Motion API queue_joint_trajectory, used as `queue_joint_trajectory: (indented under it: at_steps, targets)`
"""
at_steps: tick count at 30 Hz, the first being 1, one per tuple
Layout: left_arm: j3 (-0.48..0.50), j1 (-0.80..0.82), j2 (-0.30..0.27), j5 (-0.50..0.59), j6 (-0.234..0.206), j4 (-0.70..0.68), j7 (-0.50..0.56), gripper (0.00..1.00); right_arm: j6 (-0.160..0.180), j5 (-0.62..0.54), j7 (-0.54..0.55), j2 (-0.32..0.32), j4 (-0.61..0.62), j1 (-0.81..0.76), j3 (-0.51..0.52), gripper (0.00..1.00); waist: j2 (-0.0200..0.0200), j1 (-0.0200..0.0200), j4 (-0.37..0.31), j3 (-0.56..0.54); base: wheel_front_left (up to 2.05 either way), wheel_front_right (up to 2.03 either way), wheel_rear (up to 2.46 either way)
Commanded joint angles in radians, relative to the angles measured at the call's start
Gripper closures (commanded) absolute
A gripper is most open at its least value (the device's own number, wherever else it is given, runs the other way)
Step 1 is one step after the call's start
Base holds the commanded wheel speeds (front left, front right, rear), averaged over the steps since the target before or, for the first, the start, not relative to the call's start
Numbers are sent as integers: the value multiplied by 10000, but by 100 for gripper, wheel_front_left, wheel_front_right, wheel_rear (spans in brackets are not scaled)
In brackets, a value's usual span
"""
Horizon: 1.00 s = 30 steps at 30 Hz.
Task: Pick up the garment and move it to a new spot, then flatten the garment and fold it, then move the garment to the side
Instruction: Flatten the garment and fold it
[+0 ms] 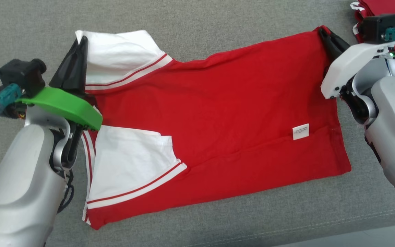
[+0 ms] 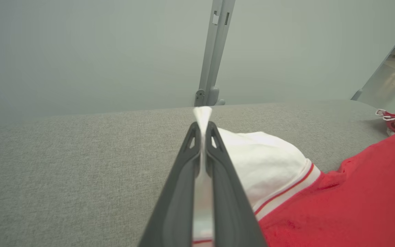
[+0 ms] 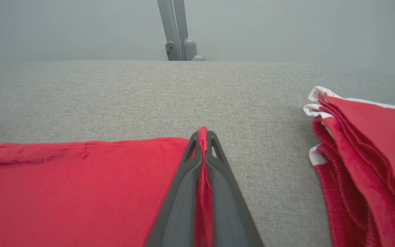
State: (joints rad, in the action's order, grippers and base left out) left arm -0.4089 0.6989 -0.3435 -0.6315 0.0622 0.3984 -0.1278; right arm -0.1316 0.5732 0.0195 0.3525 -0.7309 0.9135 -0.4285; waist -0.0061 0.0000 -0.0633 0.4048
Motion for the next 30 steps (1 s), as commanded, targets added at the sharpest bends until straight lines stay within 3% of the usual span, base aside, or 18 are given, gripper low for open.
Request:
queue_joint_trajectory:
  at_steps: [1,10,15,23,30]
  targets:
    - [84,-510,-143,-77,-145,-397,-186,100,19,233,-260,141,329,-452,-25,100,61,0,7,-264,0,0,0]
    - [407,-3668,-365,-378,-1139,-3142,-702,100,18,842,-1204,492,2384,-3193,491,100,61,0,2,-1011,0,0,0]
    - [357,-5290,-261,-636,-1606,-4117,-745,100,18,678,-1242,246,3100,-4634,1151,100,61,0,23,-1383,0,0,0]
    - [141,-6452,-69,-777,-1936,-4188,-772,100,18,429,-934,-200,3606,-5902,1981,100,61,0,63,-1770,0,0,0]
    - [-39,-6724,201,-921,-1884,-3688,-878,100,18,20,-693,-519,3739,-6420,2372,100,61,0,51,-1932,0,0,0]
